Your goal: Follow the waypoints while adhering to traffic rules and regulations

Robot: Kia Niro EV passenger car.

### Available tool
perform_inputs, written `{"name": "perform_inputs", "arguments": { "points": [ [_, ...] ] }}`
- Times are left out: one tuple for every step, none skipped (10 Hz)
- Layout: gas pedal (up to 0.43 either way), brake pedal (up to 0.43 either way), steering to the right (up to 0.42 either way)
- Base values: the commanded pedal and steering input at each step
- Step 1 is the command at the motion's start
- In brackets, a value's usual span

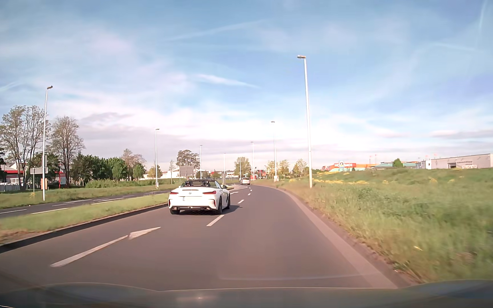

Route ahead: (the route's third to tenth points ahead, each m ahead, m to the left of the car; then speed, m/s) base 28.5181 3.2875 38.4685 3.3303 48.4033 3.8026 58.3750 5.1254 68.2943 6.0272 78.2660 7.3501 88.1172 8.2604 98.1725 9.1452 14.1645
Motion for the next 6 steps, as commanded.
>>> {"name": "perform_inputs", "arguments": {
  "points": [
    [0.000, 0.000, -0.002],
    [0.000, 0.000, -0.001],
    [0.000, 0.000, -0.002],
    [0.000, 0.000, -0.002],
    [0.000, 0.000, -0.001],
    [0.000, 0.000, -0.002]
  ]
}}
